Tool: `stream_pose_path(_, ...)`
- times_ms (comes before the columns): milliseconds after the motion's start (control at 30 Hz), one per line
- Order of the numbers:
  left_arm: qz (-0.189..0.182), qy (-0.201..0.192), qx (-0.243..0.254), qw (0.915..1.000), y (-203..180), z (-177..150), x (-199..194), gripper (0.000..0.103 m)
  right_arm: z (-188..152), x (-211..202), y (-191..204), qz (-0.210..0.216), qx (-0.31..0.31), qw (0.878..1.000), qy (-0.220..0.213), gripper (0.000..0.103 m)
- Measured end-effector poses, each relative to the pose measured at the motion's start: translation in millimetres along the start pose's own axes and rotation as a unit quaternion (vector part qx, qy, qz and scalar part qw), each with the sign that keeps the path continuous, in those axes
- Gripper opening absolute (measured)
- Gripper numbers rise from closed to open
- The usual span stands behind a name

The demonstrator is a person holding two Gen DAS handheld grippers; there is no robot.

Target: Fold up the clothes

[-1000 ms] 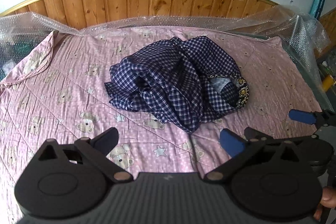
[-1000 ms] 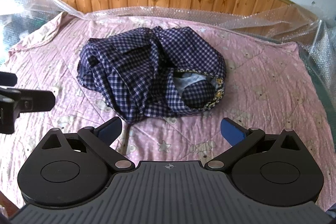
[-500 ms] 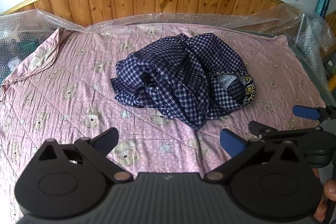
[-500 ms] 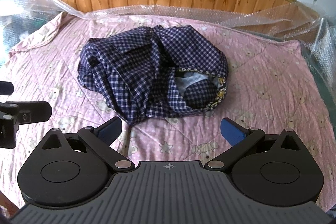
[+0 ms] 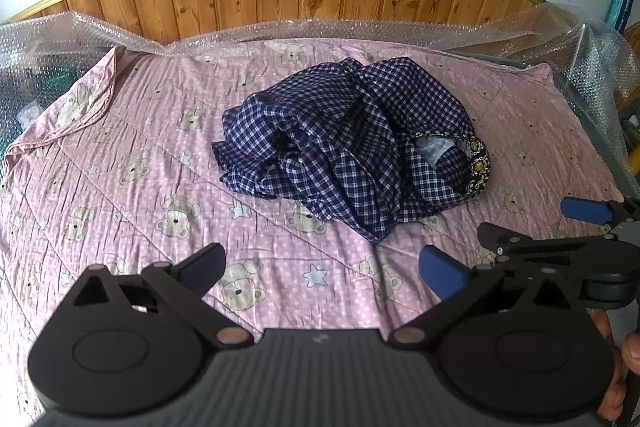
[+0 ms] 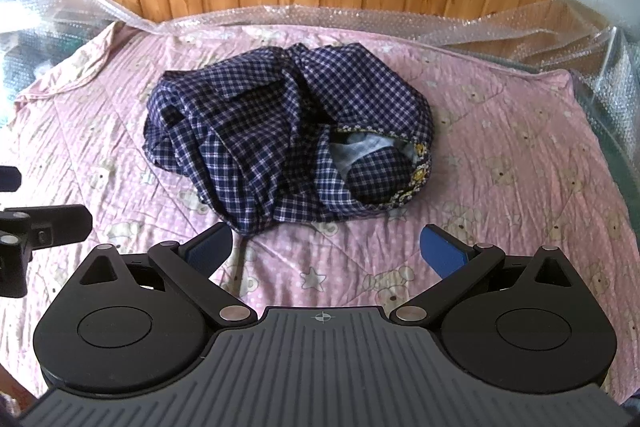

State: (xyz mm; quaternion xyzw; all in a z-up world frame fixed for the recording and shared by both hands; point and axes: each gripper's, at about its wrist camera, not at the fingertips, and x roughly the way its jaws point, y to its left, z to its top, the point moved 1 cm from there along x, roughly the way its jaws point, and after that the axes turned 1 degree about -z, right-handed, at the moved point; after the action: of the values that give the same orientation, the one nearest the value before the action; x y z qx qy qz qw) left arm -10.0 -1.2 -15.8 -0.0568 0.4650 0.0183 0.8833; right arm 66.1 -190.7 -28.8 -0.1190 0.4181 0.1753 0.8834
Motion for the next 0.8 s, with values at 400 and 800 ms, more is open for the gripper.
stream_pose_path(400,-0.032,0.004,-0.017,0.9993,1.9,-5.2,8.8,0.103,-2.0,9.8,-6.4,0.004,0.005,1.0,0.007,0.101)
stream_pose_path(800,-0.019,0.0,-0.009,0.9998,-13.2,0.4,21.8,0.074,5.7,34.0,-14.0,0.013,-0.011,1.0,0.012,0.1)
